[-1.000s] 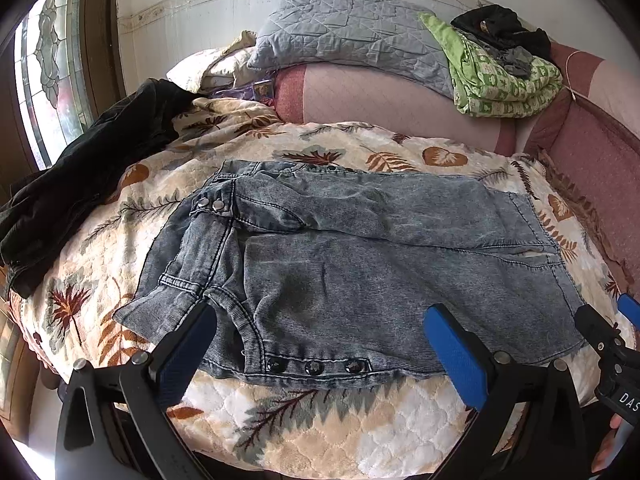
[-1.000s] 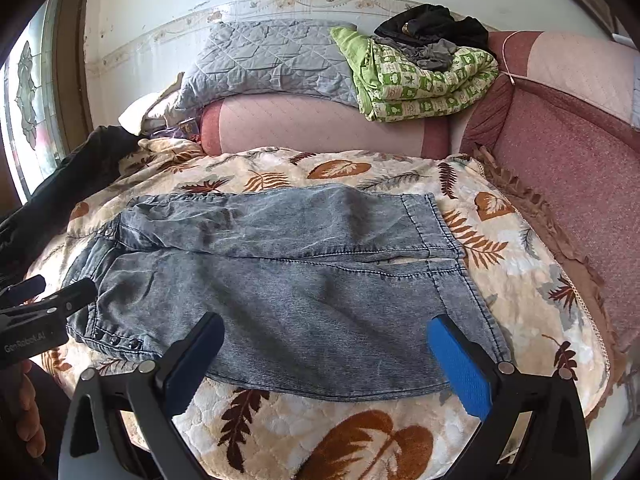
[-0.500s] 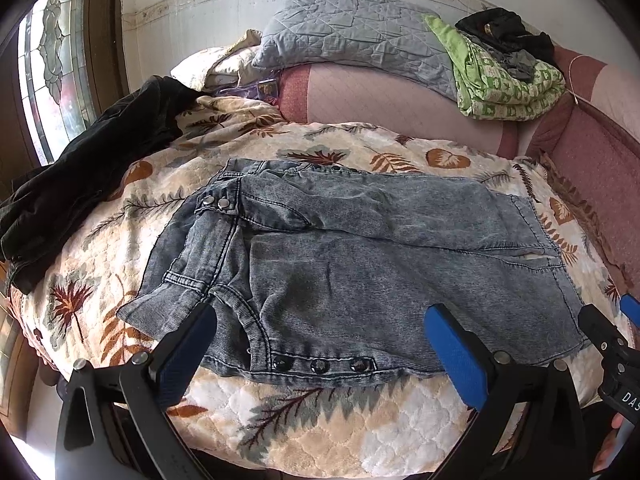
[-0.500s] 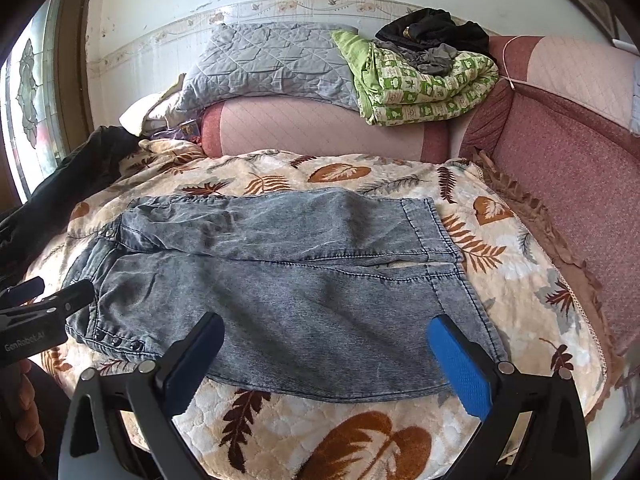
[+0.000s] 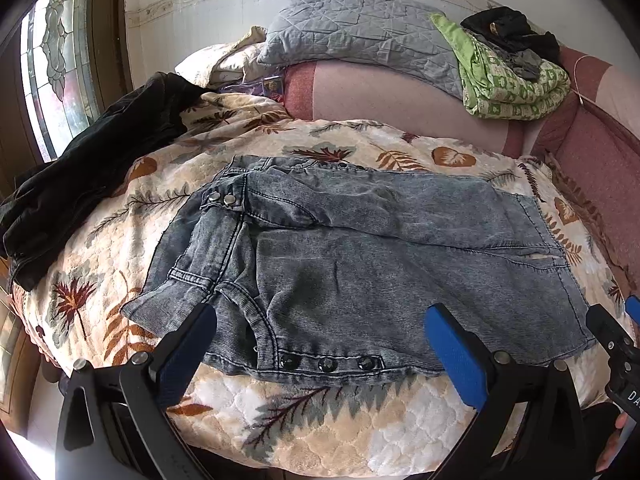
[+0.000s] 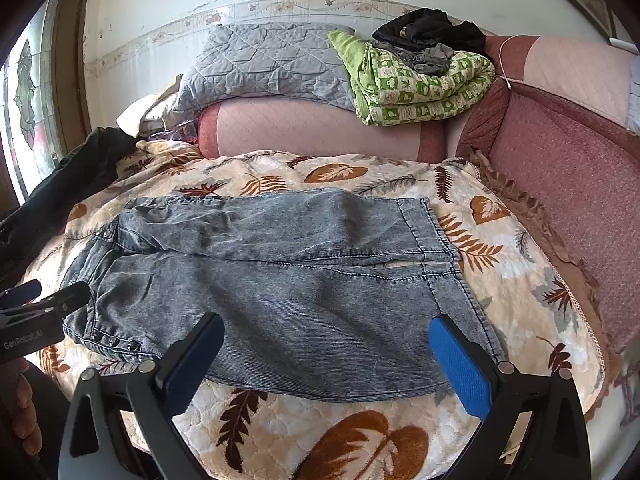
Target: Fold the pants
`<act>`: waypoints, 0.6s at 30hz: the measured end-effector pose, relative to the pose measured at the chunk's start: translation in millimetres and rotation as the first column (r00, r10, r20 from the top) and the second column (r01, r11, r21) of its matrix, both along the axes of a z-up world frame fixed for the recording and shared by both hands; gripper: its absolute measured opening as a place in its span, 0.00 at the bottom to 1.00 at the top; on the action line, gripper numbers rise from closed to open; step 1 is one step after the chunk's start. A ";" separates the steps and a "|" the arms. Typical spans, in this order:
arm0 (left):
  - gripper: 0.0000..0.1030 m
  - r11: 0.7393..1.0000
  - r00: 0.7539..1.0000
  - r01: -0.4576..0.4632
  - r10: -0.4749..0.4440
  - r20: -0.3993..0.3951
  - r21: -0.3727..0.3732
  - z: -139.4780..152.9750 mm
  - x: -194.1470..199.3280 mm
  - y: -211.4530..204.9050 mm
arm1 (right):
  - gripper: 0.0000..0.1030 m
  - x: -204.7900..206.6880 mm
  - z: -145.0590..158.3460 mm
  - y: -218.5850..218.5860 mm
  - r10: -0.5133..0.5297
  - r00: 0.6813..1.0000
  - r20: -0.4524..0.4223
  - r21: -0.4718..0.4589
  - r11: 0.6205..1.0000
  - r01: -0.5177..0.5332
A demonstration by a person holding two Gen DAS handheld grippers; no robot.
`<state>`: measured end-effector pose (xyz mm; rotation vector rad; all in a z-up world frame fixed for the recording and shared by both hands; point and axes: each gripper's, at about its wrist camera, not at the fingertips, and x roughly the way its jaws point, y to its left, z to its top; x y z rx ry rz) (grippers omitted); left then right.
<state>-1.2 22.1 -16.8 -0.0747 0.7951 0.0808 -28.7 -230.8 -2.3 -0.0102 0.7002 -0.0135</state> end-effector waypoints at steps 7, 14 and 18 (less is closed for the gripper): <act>1.00 1.000 1.000 0.000 0.000 -0.004 -0.002 -1.0 0.9 0.3 | 1.00 -0.4 -1.3 2.8 0.004 1.000 -0.003 -0.006 1.000 -0.004; 1.00 1.000 1.000 -0.003 0.003 -0.008 -0.001 -2.6 2.2 2.5 | 1.00 2.5 -1.8 2.6 0.004 1.000 -0.003 -0.008 1.000 -0.004; 1.00 1.000 1.000 -0.003 0.003 -0.009 -0.010 -4.0 3.6 6.2 | 1.00 6.0 -3.2 2.1 0.012 1.000 -0.016 -0.001 1.000 -0.012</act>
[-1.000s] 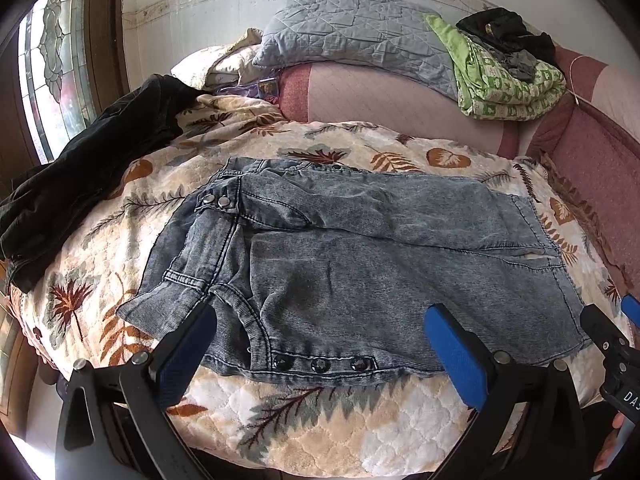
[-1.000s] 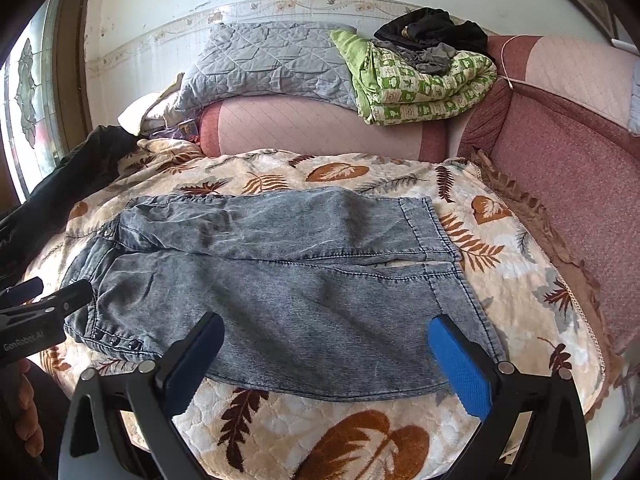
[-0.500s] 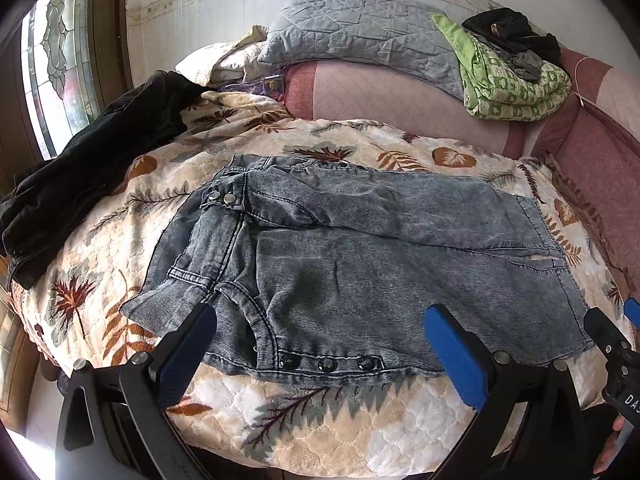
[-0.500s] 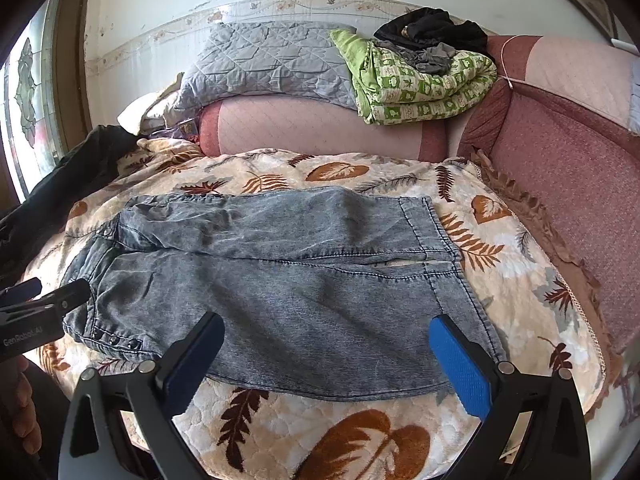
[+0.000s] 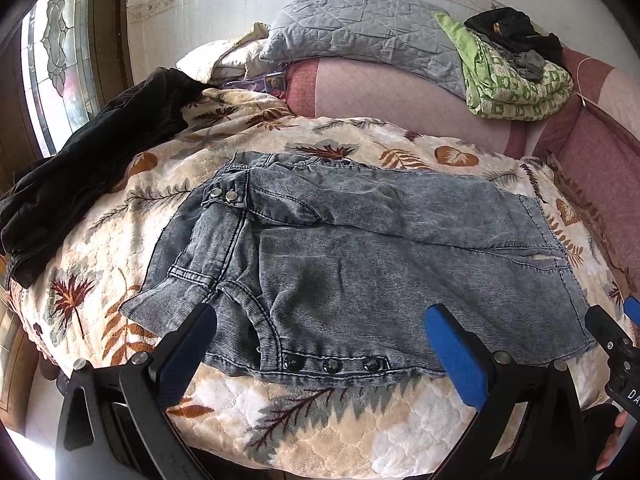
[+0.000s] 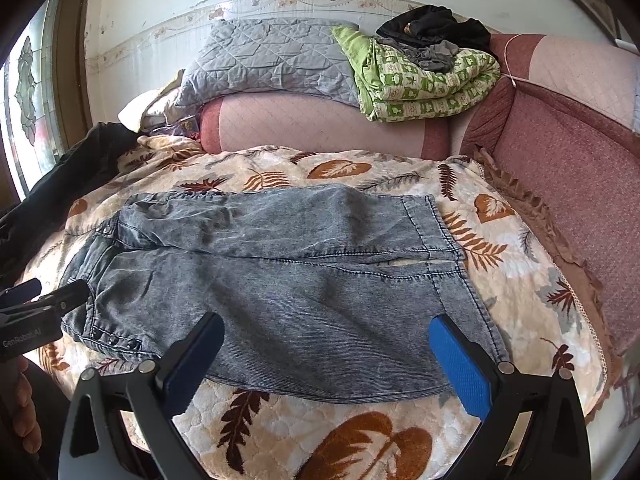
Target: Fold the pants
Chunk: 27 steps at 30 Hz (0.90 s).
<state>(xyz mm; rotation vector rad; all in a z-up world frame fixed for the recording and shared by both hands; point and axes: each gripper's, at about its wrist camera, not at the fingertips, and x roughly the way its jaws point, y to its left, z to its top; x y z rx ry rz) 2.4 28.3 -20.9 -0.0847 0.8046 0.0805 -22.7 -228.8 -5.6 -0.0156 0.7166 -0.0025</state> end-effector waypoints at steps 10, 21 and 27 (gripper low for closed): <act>1.00 1.000 1.000 -0.021 0.021 -0.013 -0.008 0.3 30.7 19.9 | 1.00 27.1 1.8 -22.6 0.005 1.000 -0.015 0.052 0.999 -0.004; 1.00 0.999 1.000 0.011 -0.011 -0.012 0.042 2.2 62.0 15.0 | 1.00 65.3 -6.1 -52.7 0.023 0.998 -0.058 0.118 0.993 -0.016; 1.00 1.000 0.999 -0.007 0.008 -0.049 0.007 12.4 126.4 60.0 | 1.00 133.4 2.9 -112.9 0.028 0.993 -0.113 0.223 0.975 -0.002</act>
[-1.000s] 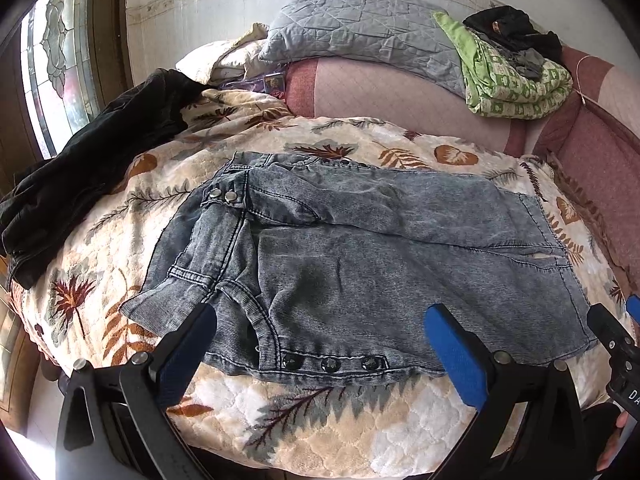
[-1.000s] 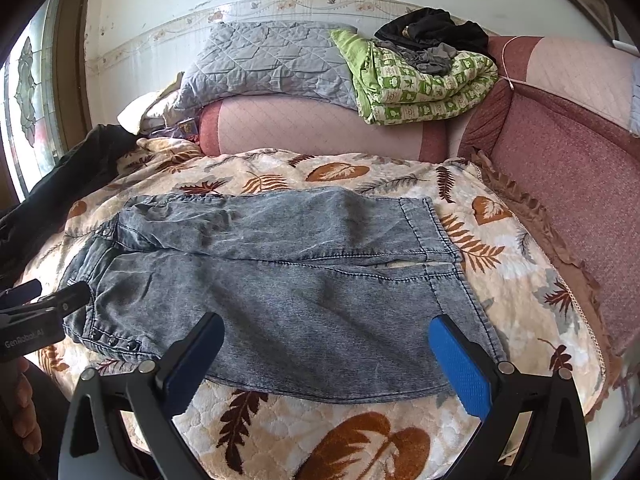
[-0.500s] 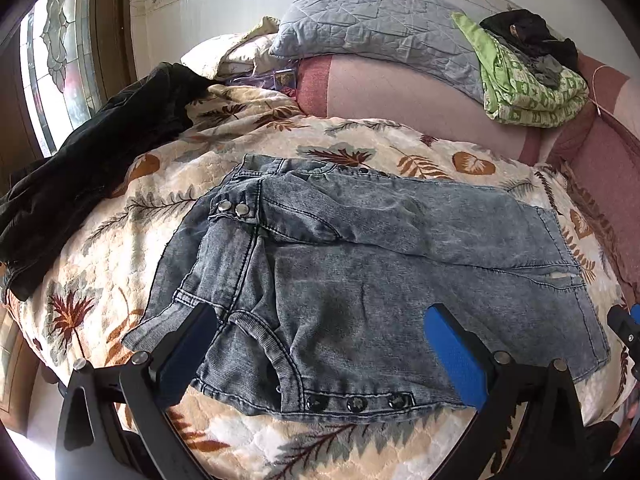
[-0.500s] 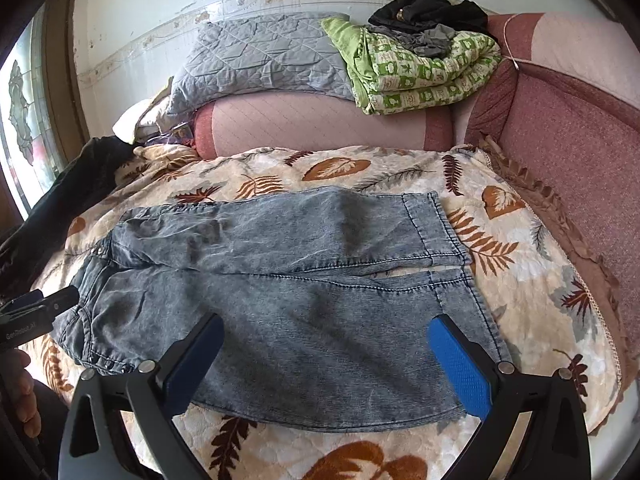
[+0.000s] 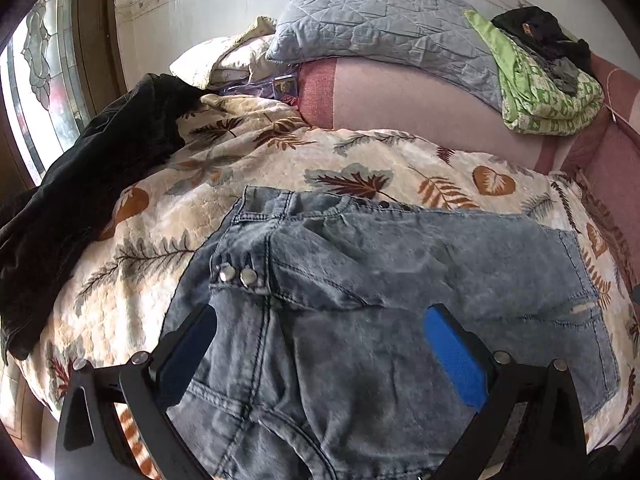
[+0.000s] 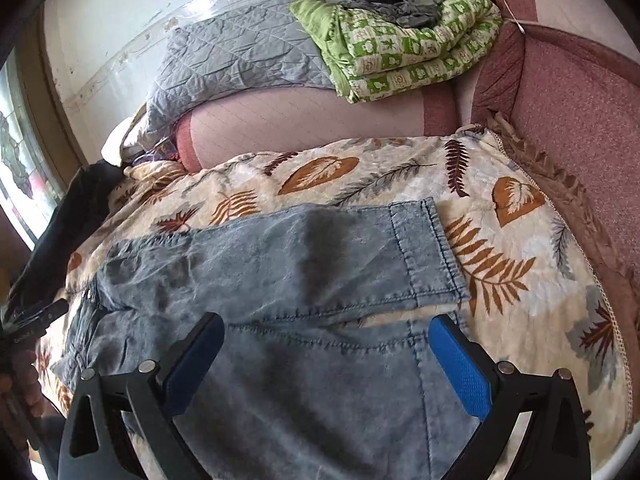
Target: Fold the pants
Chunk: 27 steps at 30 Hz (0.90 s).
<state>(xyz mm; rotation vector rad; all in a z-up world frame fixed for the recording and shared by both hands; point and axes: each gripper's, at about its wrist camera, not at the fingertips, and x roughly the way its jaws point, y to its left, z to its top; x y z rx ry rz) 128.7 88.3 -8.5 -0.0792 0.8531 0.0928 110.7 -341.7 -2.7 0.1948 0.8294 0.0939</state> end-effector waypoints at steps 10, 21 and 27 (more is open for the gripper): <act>1.00 0.988 0.989 -0.073 0.054 -0.141 -0.135 -23.7 104.0 85.9 | 0.78 166.1 -50.0 -100.4 -0.071 0.959 -0.276 0.140 0.984 0.113; 0.98 0.958 0.978 -0.102 0.047 -0.203 -0.269 -53.7 166.5 120.6 | 0.46 243.9 -107.6 -103.2 -0.050 0.914 -0.403 0.055 0.995 0.079; 0.90 0.956 0.976 -0.102 0.042 -0.216 -0.275 -59.8 189.2 124.6 | 0.46 246.6 -110.6 -103.9 -0.033 0.917 -0.398 0.052 0.997 0.058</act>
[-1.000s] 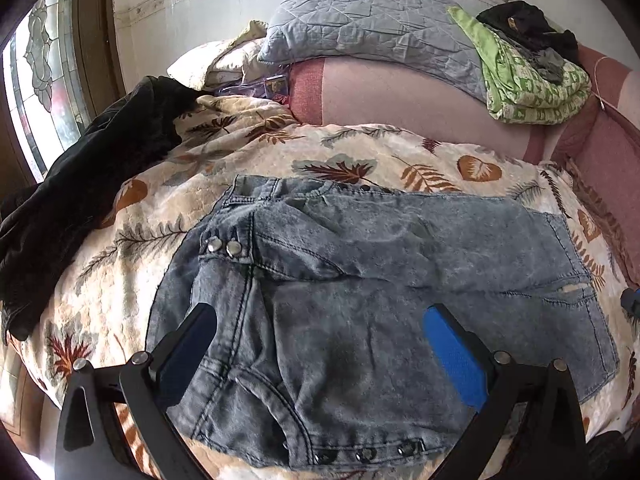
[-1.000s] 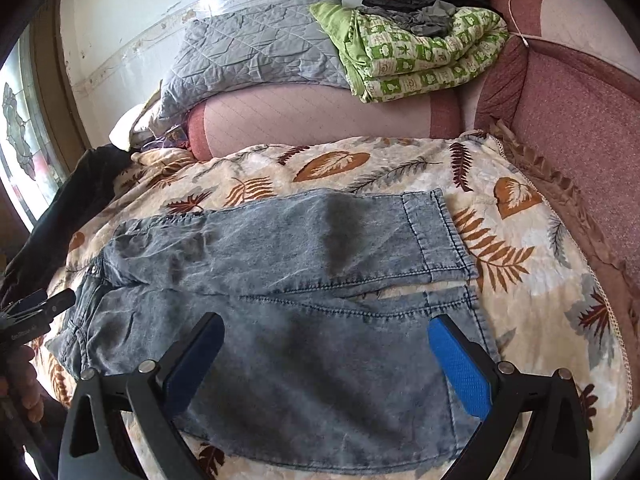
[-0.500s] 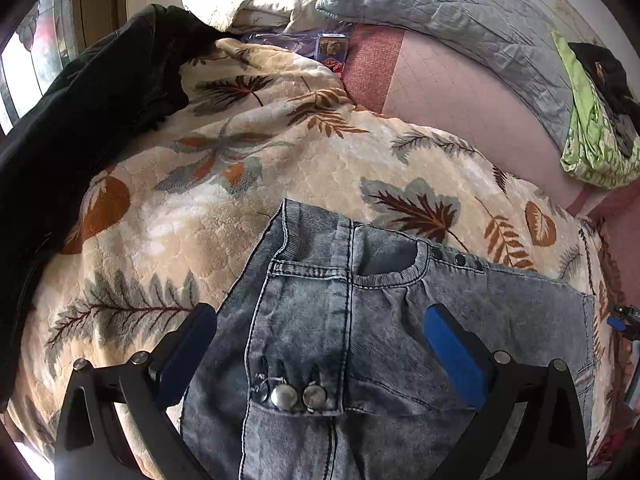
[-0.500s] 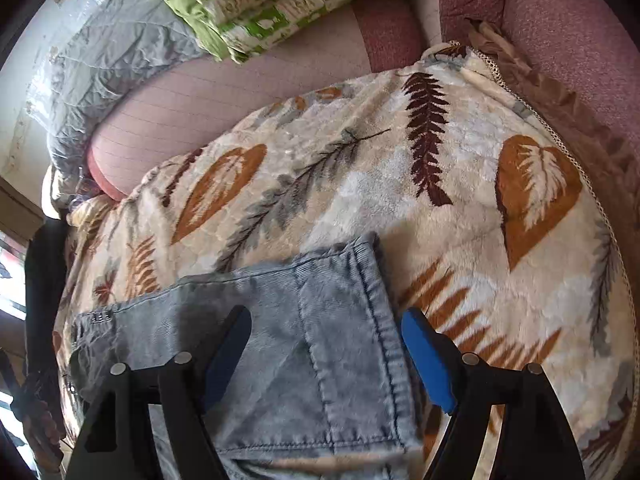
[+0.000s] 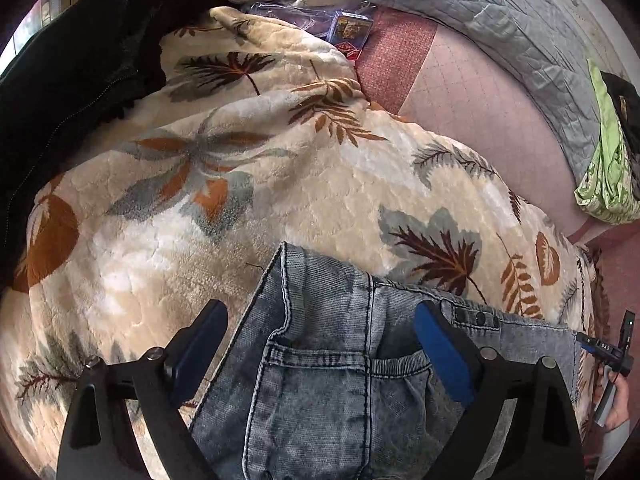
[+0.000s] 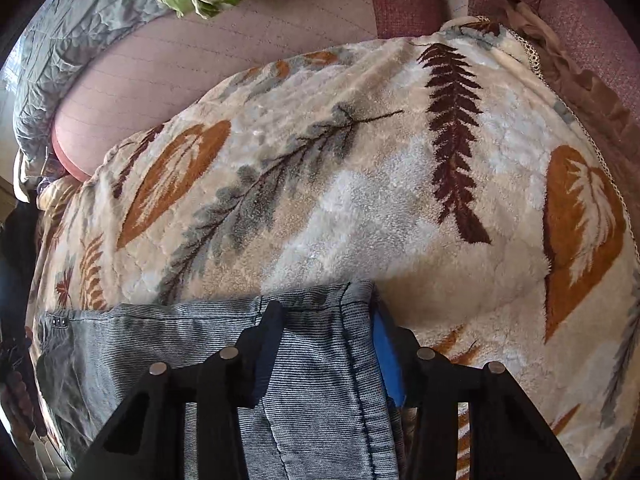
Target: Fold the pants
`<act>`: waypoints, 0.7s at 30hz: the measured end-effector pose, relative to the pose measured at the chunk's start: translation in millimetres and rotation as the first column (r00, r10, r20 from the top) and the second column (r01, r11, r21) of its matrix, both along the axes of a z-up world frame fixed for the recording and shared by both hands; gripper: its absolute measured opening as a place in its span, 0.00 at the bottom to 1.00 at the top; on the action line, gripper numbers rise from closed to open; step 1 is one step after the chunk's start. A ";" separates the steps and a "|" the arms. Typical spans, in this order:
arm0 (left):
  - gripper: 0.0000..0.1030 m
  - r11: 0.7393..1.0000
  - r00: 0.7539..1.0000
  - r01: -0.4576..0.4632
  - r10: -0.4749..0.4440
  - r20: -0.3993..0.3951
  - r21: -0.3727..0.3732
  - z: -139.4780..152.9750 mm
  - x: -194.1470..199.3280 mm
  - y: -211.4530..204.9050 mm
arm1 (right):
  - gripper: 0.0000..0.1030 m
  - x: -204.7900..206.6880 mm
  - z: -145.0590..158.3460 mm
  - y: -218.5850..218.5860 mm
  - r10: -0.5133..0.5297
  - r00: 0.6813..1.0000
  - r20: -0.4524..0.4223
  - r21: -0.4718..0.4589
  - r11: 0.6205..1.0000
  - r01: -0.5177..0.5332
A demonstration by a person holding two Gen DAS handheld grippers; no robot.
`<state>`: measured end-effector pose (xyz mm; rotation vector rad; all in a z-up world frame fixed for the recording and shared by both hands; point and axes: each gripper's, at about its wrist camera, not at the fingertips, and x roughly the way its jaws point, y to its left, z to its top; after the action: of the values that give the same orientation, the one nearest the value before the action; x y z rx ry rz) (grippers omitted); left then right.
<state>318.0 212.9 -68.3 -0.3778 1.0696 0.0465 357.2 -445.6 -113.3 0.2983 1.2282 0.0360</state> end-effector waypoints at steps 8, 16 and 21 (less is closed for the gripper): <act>0.38 1.000 0.997 0.002 -0.003 -0.082 -0.019 -26.3 26.7 -4.9 | 0.42 3.4 -1.1 4.1 0.016 1.000 0.002 -0.022 1.000 -0.016; 0.02 0.998 0.995 -0.039 0.042 -0.087 0.046 -31.3 31.6 4.7 | 0.12 -2.1 19.4 7.8 0.040 0.998 0.057 -0.076 0.996 -0.035; 0.02 0.995 0.998 -0.054 0.051 0.036 0.088 -4.4 31.6 7.5 | 0.12 -11.8 55.8 8.1 0.052 0.983 0.176 -0.121 0.992 -0.031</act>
<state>349.5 220.4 -72.7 -0.3254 1.0204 0.1338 345.4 -437.6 -57.5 0.1630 1.0533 0.0258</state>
